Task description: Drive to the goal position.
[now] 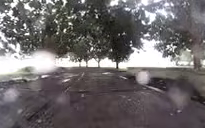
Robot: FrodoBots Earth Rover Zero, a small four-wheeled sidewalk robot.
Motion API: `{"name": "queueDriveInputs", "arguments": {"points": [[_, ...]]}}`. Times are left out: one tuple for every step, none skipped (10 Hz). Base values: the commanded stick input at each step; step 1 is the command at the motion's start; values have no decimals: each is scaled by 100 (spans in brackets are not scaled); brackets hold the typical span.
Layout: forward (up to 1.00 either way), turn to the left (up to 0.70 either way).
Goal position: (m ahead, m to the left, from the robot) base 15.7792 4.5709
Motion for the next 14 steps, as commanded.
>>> {"name": "queueDriveInputs", "arguments": {"points": [[70,0],[70,0],[70,0],[70,0],[70,0],[70,0],[70,0],[70,0],[70,0],[70,0],[70,0],[70,0],[70,0],[70,0]]}}
